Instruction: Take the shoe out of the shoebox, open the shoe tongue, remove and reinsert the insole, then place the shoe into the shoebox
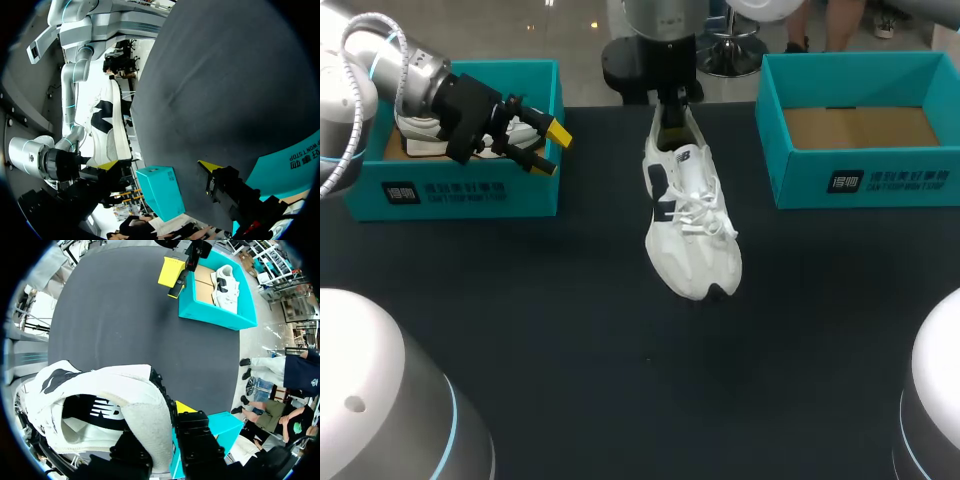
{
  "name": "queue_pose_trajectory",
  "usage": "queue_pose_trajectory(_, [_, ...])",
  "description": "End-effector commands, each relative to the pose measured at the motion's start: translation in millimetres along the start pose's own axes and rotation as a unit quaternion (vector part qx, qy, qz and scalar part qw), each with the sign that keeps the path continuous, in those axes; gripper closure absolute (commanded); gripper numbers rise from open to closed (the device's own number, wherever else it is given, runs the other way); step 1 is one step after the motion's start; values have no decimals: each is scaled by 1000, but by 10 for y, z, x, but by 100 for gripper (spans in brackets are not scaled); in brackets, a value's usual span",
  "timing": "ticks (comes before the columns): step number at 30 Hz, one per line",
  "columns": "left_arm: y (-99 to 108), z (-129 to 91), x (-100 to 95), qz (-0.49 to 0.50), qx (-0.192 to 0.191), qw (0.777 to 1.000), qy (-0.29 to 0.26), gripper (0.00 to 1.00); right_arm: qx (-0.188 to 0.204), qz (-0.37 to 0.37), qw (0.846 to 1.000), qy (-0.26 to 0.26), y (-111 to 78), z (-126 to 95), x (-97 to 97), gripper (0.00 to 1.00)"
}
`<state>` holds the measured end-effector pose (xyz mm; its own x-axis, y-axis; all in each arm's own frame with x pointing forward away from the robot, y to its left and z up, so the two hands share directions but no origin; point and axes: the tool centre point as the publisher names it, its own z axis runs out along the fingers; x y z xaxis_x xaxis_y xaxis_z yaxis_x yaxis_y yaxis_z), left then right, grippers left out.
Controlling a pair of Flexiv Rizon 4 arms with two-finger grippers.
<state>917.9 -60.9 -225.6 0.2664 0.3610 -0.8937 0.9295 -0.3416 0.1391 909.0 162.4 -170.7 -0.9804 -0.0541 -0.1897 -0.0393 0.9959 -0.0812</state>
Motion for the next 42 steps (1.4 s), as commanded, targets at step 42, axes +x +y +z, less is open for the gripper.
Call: queue_pose_trajectory(42, [-4, -4, 1, 1, 0, 1000, 1, 0, 40, 15, 999, -16, -1879, 277, -862, 100])
